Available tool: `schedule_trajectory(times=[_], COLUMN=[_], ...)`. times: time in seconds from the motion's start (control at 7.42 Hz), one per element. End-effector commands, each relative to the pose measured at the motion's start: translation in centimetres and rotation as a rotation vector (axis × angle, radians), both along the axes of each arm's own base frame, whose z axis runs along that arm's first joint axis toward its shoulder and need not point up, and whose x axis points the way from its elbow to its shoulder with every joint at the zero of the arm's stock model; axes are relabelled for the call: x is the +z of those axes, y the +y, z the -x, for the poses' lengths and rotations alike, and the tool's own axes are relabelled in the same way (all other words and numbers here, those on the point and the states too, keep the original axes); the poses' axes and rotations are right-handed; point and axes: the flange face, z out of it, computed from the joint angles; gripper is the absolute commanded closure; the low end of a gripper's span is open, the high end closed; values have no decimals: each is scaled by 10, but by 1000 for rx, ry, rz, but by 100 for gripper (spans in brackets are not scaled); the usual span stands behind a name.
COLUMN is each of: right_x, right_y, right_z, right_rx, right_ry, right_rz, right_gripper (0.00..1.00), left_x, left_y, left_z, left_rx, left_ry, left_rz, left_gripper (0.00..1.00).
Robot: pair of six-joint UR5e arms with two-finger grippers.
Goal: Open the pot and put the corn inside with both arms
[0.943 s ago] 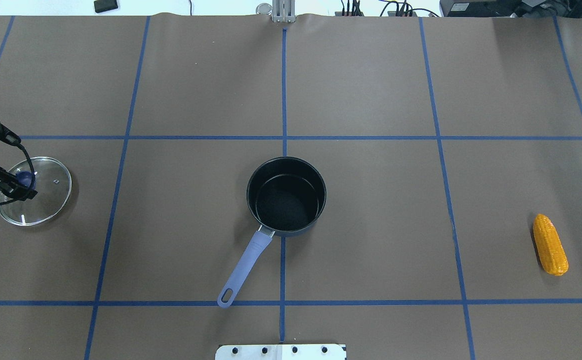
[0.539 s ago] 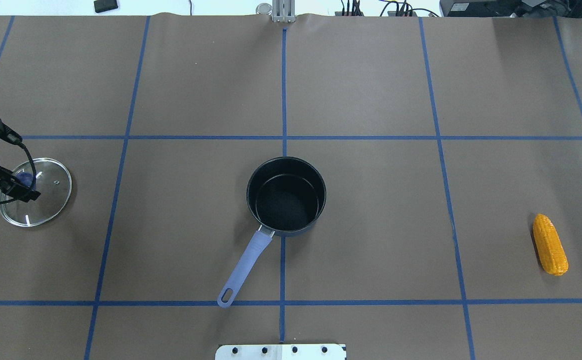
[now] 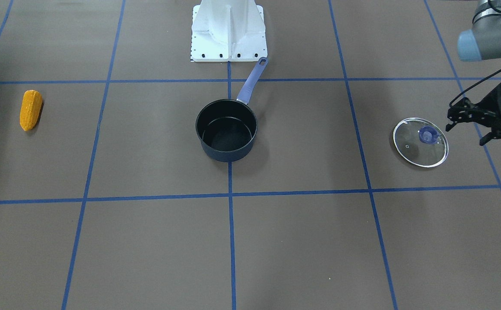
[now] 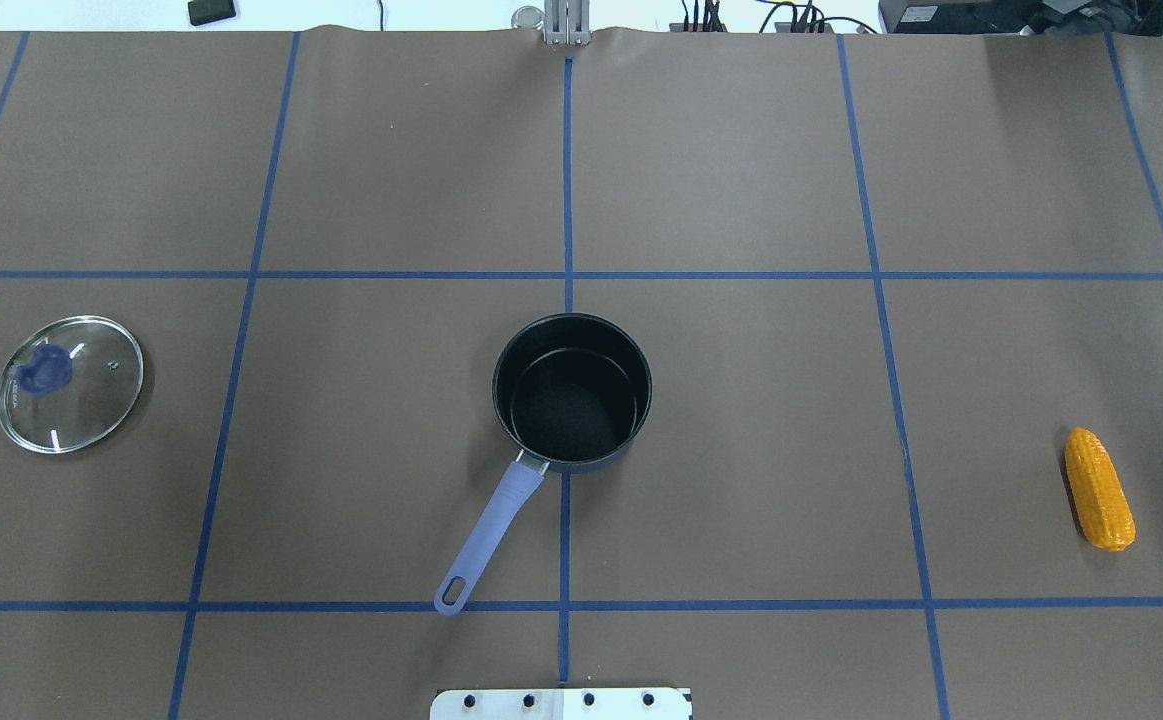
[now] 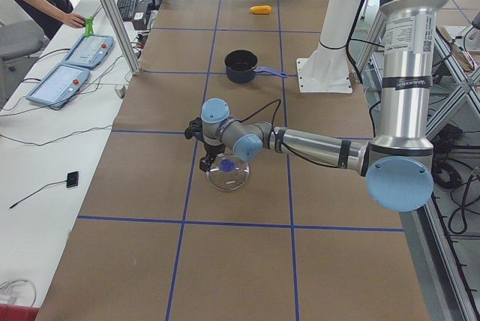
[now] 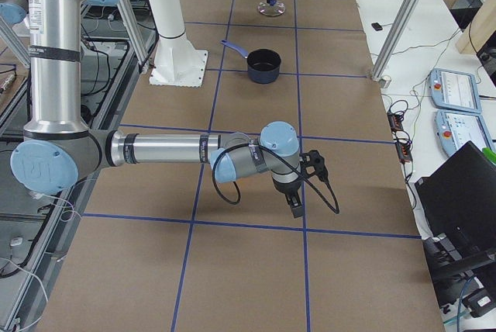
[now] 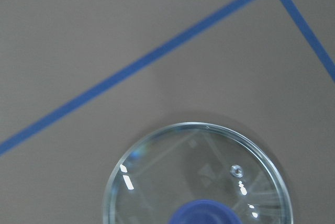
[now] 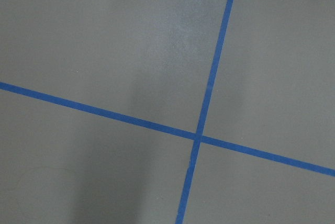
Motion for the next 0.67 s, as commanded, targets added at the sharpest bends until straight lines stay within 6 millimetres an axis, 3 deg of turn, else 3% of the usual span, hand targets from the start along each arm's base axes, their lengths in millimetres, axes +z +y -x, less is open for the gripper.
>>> schedule_trajectory(times=[0.0,0.13,0.27,0.54], right_x=[-6,-3,-4,11], right_y=[13,26,41,80], right_z=[53,70,94,140], right_rx=[58,61,86,119], right_ry=[-75,-85,-68,-48], right_rz=[25,34,48,51], right_gripper=[0,0,0,0], left_x=[6,21,45,69], left_y=[-14,-4,18,40], left_z=[108,145,162,168], left_rx=[-35,-62,-87,-99], left_ry=[-17,-13,-20,-18], left_rz=[11,16,53,94], left_gripper=[2,2,2,2])
